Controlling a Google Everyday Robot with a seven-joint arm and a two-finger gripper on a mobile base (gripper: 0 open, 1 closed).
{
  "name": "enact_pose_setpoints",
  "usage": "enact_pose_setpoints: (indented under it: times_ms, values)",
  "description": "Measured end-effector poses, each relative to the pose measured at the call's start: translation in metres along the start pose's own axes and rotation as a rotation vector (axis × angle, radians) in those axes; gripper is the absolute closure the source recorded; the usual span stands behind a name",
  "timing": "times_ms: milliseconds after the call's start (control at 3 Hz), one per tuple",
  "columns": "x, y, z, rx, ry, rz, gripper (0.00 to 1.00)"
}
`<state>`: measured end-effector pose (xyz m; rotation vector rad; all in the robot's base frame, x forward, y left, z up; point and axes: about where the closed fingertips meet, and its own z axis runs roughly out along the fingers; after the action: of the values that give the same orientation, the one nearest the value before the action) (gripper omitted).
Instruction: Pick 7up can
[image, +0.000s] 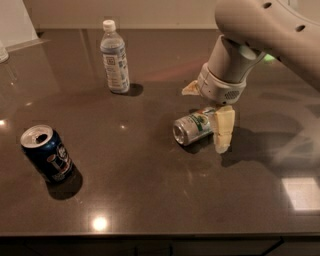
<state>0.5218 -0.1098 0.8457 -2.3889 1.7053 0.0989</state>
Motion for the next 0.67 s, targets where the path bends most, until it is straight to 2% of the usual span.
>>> enact_pose_setpoints:
  times_ms: [333,667]
  values:
    - [0.0031,-0.001,0.0058,-0.001,0.026,-0.011,0.16]
    - [0.0061,-0.0016,0.008,0.001,0.048,-0.017,0.4]
